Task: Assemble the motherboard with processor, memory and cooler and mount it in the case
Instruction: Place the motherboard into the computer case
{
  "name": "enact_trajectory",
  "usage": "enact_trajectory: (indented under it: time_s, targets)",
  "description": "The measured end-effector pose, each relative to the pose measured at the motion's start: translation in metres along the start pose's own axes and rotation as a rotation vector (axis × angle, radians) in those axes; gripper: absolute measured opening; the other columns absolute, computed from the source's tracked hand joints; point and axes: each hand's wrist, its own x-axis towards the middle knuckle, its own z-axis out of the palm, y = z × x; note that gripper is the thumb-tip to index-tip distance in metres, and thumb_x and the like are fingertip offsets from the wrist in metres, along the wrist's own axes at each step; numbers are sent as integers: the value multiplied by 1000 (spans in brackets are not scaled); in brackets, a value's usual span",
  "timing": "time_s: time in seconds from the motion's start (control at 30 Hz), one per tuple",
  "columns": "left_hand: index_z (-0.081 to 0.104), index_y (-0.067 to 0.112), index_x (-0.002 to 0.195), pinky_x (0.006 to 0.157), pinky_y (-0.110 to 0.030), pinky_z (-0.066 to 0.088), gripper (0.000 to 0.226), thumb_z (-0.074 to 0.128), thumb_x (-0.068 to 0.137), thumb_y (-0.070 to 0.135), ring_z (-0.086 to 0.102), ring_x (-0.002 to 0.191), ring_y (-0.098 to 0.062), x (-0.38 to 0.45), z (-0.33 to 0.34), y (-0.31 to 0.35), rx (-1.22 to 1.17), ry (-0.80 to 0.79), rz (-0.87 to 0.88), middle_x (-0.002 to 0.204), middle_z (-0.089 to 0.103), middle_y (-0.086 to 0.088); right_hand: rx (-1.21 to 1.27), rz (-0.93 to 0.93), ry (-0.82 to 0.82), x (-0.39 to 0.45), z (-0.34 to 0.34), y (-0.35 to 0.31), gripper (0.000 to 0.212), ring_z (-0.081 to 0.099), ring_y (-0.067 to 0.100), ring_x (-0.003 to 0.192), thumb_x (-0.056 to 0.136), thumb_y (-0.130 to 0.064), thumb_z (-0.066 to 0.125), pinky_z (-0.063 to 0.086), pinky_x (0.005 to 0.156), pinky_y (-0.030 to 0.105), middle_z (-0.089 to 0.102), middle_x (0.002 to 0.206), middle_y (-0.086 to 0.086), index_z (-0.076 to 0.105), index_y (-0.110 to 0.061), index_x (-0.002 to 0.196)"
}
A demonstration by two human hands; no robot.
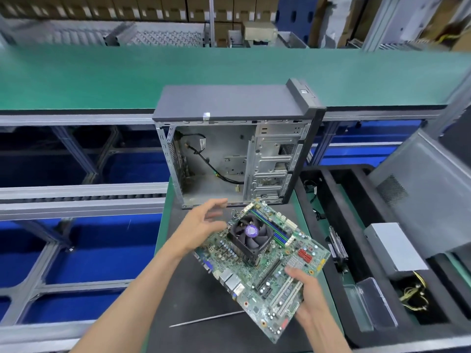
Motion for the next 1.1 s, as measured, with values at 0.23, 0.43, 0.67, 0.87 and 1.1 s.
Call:
enact_trajectory:
  time_s: [0.23,0.43,0.67,0.87,1.1]
  targets:
    - [39,16,149,106,-35,47,79,73,81,37,59,122,-9,57,-21,82,-640,282,15,139,57,-1,-5,-28,12,-1,-1,1,44,38,33,138,66,-9,74,30,112,55,44,147,14,61,-4,108]
    - [53,15,128,102,-38,52,42,70,93,31,58,121,-26,107,-24,131,-1166,193,26,132,49,-8,21,-16,45,-2,-4,-7,58,34,36,141,63,-12,75,27,115,58,40,151,14,58,-3,117]
    - [57,3,94,85,-36,59,25,64,96,27,71,103,-33,124,-3,132,-1101,268,127,101,72,-21,36,12,63,-2,-9,-17,56,49,34,116,67,-10,72,42,98,54,49,133,17,54,1,119]
    - [67,9,96,93,-34,51,32,66,92,41,72,97,-21,132,3,128,-903,296,140,97,76,-9,64,11,33,-4,-6,-23,20,56,24,60,67,-8,68,46,64,41,60,67,10,56,-2,80]
    - [76,15,66,87,-37,57,28,80,79,39,76,82,-21,145,5,139,-753,429,75,82,77,-8,64,23,30,-4,1,-29,21,56,26,63,70,-8,68,51,65,42,56,77,12,56,-1,85]
